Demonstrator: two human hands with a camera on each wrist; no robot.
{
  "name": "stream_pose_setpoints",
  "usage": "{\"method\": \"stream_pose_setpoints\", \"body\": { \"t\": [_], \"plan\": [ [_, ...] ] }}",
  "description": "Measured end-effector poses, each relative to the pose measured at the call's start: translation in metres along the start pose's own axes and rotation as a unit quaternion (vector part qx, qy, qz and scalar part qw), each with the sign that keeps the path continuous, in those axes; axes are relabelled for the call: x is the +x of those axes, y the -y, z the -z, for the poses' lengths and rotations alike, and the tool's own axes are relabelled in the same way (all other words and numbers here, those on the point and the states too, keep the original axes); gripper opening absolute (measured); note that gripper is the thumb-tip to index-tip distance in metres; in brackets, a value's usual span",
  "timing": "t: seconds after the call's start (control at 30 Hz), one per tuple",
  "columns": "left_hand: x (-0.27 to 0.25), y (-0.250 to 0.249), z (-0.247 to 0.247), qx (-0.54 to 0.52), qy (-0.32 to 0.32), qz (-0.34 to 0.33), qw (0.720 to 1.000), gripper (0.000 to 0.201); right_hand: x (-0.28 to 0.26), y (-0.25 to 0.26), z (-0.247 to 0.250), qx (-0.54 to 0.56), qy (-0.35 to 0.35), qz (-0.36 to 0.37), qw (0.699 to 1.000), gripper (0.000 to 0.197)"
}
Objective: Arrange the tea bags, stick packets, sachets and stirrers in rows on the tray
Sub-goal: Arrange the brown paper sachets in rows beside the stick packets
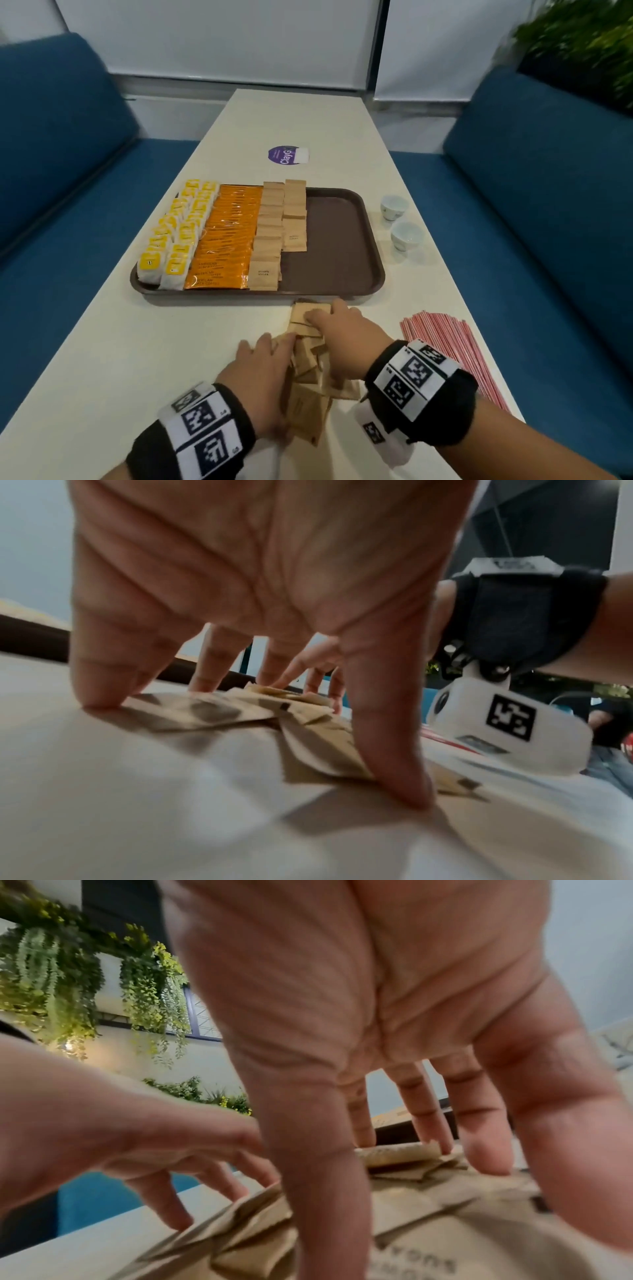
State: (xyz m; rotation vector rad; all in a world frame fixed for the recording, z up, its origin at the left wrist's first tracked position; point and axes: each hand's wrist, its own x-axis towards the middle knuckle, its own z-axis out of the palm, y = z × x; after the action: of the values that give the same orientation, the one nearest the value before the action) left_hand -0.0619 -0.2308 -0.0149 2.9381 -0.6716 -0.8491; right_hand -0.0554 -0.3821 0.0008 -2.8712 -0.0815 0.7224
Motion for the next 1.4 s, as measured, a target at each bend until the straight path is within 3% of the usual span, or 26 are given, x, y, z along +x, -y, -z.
{"method": "stream_pose_setpoints", "body": {
  "t": [0.1, 0.23, 0.33, 0.4, 0.53, 0.67, 0.77, 0.83, 0.93, 1.07, 1.2, 1.4],
  "plan": [
    [0.009, 0.001, 0.0, 0.002, -0.039, 0.008, 0.999, 0.113, -0.001, 0.003, -0.001, 0.008, -0.005, -0.003, 1.0, 0.08],
    [0.022, 0.005, 0.007, -0.019, -0.06, 0.035, 0.997, 0.116, 0.002, -0.005, 0.006, 0.015, -0.011, 0.003, 1.0, 0.11],
    [0.031, 0.006, 0.011, -0.031, -0.057, 0.058, 0.996, 0.122, 0.003, -0.003, 0.001, 0.005, 0.013, -0.002, 1.0, 0.119],
    [0.036, 0.006, 0.015, -0.072, -0.045, 0.074, 0.994, 0.12, 0.002, 0.002, -0.005, -0.007, 0.005, -0.002, 1.0, 0.117],
    [0.045, 0.006, 0.024, -0.168, -0.009, 0.08, 0.982, 0.095, 0.003, 0.004, -0.009, 0.044, -0.007, 0.007, 0.999, 0.105],
    [0.048, 0.009, 0.023, -0.23, 0.03, 0.061, 0.971, 0.102, 0.005, -0.002, -0.013, 0.109, -0.025, 0.001, 0.994, 0.102],
    [0.048, 0.009, 0.024, -0.286, 0.041, 0.042, 0.956, 0.096, 0.009, -0.006, -0.017, 0.138, -0.031, -0.017, 0.99, 0.108],
    [0.047, 0.008, 0.024, -0.318, 0.042, 0.033, 0.947, 0.085, 0.013, -0.007, -0.018, 0.138, -0.038, -0.023, 0.989, 0.089],
    [0.046, 0.007, 0.022, -0.3, 0.019, 0.027, 0.953, 0.072, 0.012, -0.007, -0.02, 0.142, -0.05, -0.024, 0.988, 0.063],
    [0.049, -0.001, 0.015, -0.339, -0.025, 0.034, 0.94, 0.048, 0.012, -0.008, -0.022, 0.164, -0.06, -0.023, 0.984, 0.072],
    [0.052, -0.004, 0.015, -0.378, -0.016, 0.055, 0.924, 0.065, 0.01, -0.01, -0.021, 0.166, -0.05, -0.01, 0.985, 0.083],
    [0.047, -0.011, 0.016, -0.202, -0.053, 0.033, 0.977, 0.057, 0.008, -0.012, -0.023, 0.173, -0.068, 0.005, 0.983, 0.074]
  ]
}}
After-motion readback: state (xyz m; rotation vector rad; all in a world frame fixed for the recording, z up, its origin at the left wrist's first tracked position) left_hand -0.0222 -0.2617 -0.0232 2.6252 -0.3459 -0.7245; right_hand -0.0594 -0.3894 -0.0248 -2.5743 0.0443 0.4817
